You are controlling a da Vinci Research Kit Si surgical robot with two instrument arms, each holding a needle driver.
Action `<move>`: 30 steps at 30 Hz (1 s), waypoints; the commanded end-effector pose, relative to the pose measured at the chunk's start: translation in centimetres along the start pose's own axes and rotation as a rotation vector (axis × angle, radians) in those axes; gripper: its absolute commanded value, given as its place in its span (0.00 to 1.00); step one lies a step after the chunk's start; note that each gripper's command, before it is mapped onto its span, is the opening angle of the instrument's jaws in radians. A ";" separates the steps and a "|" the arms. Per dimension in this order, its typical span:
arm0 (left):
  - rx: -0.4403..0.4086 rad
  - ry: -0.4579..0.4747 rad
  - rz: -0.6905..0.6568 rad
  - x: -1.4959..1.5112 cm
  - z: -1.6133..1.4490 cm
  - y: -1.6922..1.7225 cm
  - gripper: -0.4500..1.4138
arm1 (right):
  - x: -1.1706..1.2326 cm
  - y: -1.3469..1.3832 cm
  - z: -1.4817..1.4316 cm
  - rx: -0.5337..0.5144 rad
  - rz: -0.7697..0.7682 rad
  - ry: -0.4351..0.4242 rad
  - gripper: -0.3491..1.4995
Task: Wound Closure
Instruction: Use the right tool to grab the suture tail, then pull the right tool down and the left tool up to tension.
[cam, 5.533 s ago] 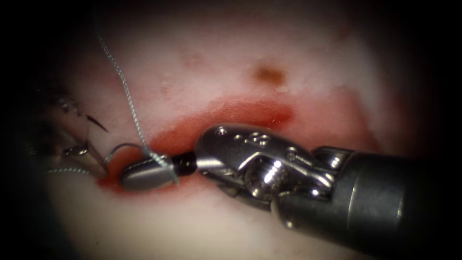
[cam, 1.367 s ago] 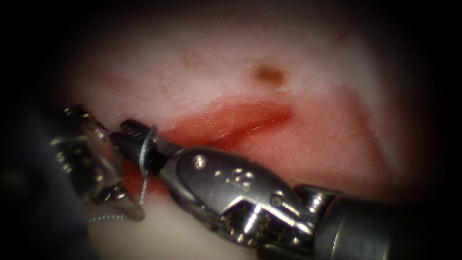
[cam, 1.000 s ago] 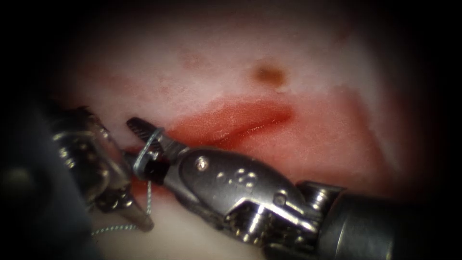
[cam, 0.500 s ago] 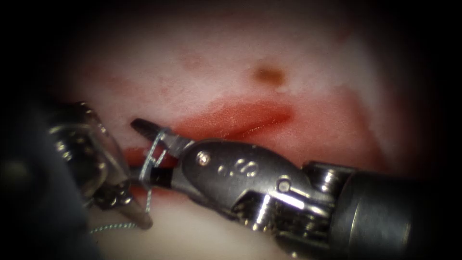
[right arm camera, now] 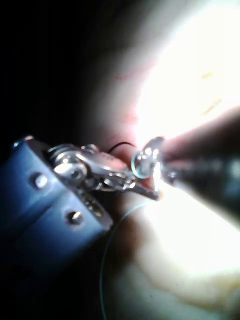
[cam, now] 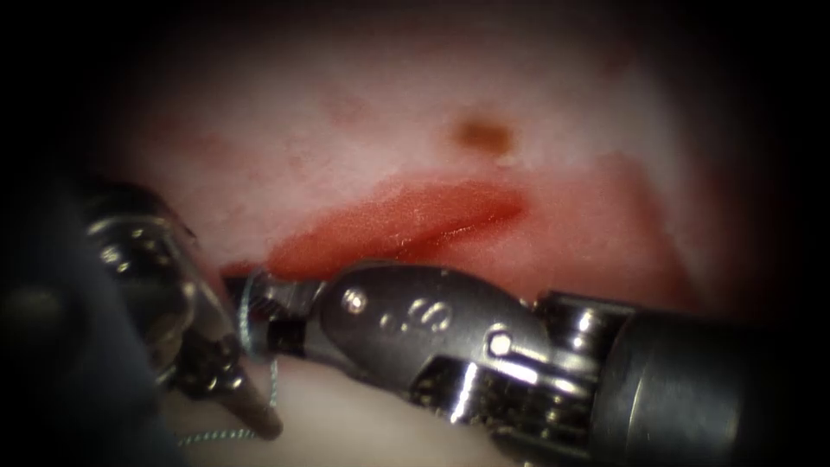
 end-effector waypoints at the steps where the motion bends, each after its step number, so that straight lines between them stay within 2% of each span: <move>1: 0.005 -0.005 -0.002 -0.09 -0.07 -0.03 0.00 | 0.13 0.06 0.10 -0.013 -0.006 -0.005 0.30; 6: 0.022 0.009 -0.011 -0.10 -0.04 -0.06 0.00 | 0.17 0.08 0.12 -0.015 -0.039 -0.059 0.43; 7: 0.021 0.007 -0.014 -0.10 -0.04 -0.06 0.00 | 0.18 0.08 0.13 -0.016 -0.048 -0.068 0.47; 9: 0.021 0.006 -0.014 -0.10 -0.04 -0.05 0.00 | 0.23 0.11 0.15 -0.014 -0.097 -0.107 0.64; 12: 0.020 0.008 -0.018 -0.10 -0.04 -0.04 0.00 | 0.28 0.13 0.15 -0.001 -0.173 -0.181 0.66; 15: 0.025 0.010 -0.021 -0.09 -0.04 -0.04 0.00 | 0.34 0.14 0.15 0.028 -0.244 -0.298 0.70; 17: 0.031 0.012 -0.024 -0.09 -0.04 -0.04 0.00 | 0.37 0.13 0.14 0.040 -0.261 -0.329 0.70; 18: 0.030 0.013 -0.023 -0.08 -0.04 -0.03 0.00 | 0.39 0.13 0.13 0.042 -0.259 -0.331 0.68; 20: 0.031 0.014 -0.025 -0.07 -0.03 -0.02 0.00 | 0.44 0.11 0.10 0.046 -0.253 -0.329 0.55; 21: 0.030 0.014 -0.024 -0.07 -0.02 -0.02 0.00 | 0.45 0.11 0.10 0.051 -0.251 -0.327 0.45; 22: 0.032 0.015 -0.029 -0.07 -0.02 -0.01 0.00 | 0.46 0.11 0.09 0.058 -0.249 -0.326 0.28; 23: 0.032 0.016 -0.028 -0.07 -0.02 -0.01 0.00 | 0.47 0.11 0.08 0.061 -0.246 -0.325 0.19; 24: 0.032 0.017 -0.027 -0.07 -0.02 -0.01 0.00 | 0.49 0.12 0.07 0.068 -0.244 -0.323 0.19; 25: 0.033 0.019 -0.025 -0.07 -0.03 0.00 0.00 | 0.50 0.13 0.07 0.069 -0.250 -0.311 0.30; 26: 0.033 0.022 -0.022 -0.06 -0.04 0.01 0.00 | 0.50 0.13 0.05 0.057 -0.199 -0.294 0.35; 27: 0.033 0.025 -0.018 -0.06 -0.05 0.02 0.00 | 0.50 0.13 0.02 0.055 -0.165 -0.273 0.20; 28: 0.033 0.026 -0.020 -0.05 -0.07 0.04 0.00 | 0.49 0.13 -0.01 0.046 -0.134 -0.256 0.15; 29: 0.034 0.026 -0.020 -0.04 -0.10 0.08 0.00 | 0.48 0.13 -0.05 0.034 -0.116 -0.239 0.02; 30: 0.034 0.025 -0.021 -0.03 -0.12 0.11 0.00 | 0.46 0.13 -0.10 -0.008 -0.101 -0.217 0.00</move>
